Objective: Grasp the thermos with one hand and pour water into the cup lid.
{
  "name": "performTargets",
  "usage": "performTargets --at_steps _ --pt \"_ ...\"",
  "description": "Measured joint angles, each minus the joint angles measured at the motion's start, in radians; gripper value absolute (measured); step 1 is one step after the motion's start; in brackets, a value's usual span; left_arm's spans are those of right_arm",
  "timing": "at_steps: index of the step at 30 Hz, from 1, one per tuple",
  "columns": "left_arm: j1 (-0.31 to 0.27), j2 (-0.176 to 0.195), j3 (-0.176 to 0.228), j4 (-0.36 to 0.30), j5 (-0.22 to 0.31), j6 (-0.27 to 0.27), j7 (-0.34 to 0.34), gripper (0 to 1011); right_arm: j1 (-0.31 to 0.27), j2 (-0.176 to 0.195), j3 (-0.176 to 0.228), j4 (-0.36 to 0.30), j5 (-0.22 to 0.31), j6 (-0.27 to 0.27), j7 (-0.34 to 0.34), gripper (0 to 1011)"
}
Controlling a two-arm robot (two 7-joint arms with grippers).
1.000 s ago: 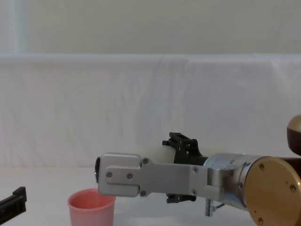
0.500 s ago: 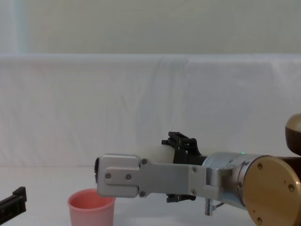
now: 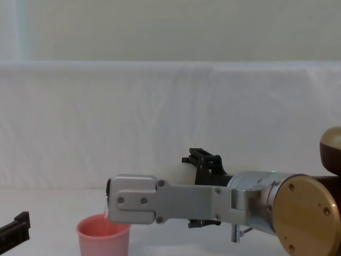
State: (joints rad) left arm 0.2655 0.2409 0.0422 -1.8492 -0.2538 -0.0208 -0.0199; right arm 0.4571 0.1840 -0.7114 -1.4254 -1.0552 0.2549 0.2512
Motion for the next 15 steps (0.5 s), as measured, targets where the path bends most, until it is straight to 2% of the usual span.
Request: performTargets --at_steps 15 --pt "0.0 0.0 0.0 0.0 0.0 0.0 0.0 1001 0.003 0.005 -0.003 0.002 -0.009 0.002 0.003 958"
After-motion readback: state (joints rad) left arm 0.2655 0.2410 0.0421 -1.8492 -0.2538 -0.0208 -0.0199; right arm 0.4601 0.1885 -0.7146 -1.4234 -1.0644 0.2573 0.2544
